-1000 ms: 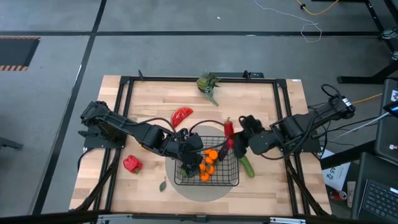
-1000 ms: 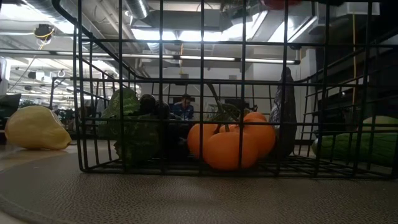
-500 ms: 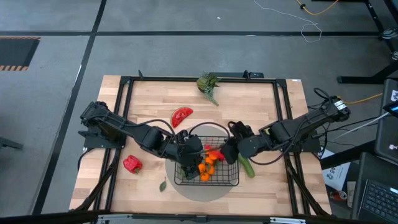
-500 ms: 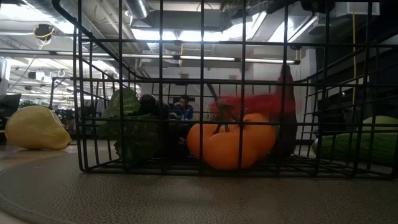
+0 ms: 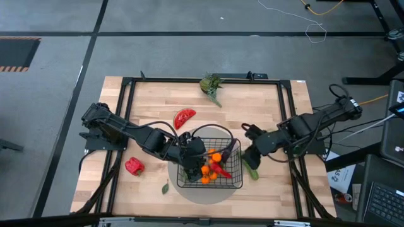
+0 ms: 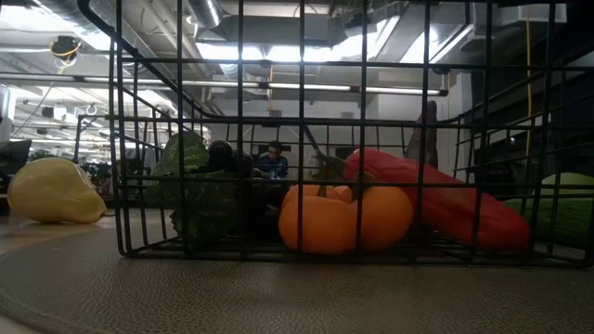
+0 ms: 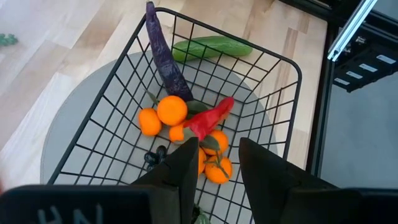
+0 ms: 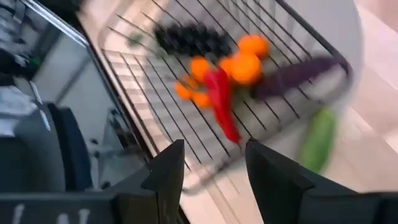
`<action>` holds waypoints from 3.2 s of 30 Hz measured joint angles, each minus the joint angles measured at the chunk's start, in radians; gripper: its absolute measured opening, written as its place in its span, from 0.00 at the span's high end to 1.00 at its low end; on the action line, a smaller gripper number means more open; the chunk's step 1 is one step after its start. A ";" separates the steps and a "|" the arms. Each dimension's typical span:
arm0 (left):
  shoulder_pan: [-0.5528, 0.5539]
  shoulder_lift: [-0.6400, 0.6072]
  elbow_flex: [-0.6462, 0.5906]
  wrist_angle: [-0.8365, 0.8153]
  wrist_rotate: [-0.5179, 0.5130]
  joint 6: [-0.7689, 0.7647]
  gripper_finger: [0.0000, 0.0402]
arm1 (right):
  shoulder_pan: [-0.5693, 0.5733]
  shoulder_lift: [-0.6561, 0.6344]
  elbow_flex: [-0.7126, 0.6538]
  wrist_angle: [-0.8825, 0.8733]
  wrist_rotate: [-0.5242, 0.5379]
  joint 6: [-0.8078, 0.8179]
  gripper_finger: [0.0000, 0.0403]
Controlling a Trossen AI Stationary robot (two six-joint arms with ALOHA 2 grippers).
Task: Build produce basket
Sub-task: Put the green cucumber into the black wire basket
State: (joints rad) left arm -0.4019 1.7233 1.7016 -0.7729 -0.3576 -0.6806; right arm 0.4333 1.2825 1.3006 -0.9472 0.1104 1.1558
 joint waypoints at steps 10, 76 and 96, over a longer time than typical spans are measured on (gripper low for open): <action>0.000 0.000 0.000 0.002 0.000 0.000 0.73 | 0.024 -0.007 -0.035 -0.252 0.077 0.045 0.58; 0.005 0.000 0.000 0.004 -0.024 0.000 0.73 | 0.072 0.003 -0.575 0.309 -0.051 0.071 0.58; 0.007 0.000 0.000 0.004 -0.027 0.000 0.73 | 0.075 0.129 -0.596 0.383 -0.069 0.122 0.58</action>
State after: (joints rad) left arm -0.3946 1.7233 1.7016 -0.7689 -0.3843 -0.6807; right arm 0.5083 1.4118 0.7043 -0.5645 0.0409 1.2779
